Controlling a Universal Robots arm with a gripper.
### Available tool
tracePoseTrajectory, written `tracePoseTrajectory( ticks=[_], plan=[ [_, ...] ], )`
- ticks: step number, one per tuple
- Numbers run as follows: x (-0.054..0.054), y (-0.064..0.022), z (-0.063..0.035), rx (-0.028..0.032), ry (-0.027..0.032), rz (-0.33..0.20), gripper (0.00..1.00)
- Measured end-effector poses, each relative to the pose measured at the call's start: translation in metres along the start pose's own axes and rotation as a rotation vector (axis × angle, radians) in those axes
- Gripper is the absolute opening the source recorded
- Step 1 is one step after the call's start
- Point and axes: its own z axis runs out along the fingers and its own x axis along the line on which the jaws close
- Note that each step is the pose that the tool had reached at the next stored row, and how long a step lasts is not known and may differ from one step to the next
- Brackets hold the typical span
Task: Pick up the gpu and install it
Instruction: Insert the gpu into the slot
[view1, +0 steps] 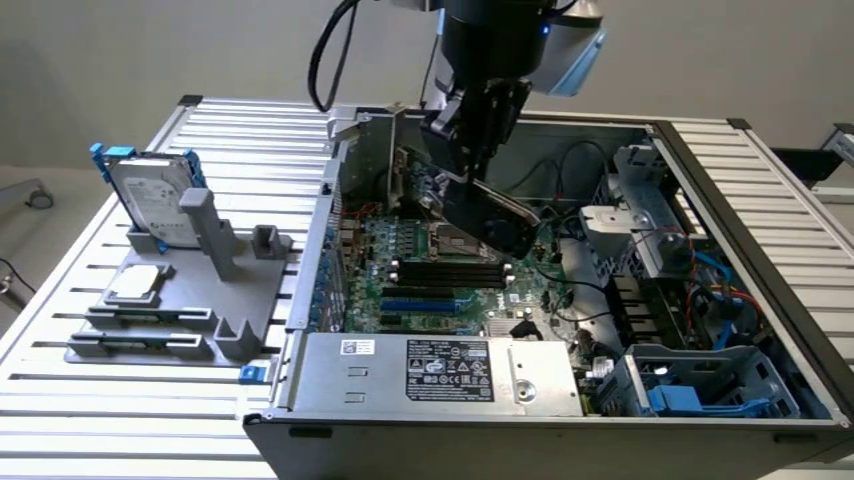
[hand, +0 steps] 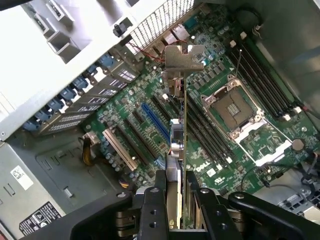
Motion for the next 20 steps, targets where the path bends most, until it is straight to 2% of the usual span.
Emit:
tracePoseTrajectory(
  ticks=[10, 20],
  plan=[
    [-0.0003, 0.0000, 0.0039, 0.0109, -0.0032, -0.181, 0.27],
    [-0.0006, 0.0000, 0.0088, 0.0187, -0.0118, -0.363, 0.27]
  ],
)
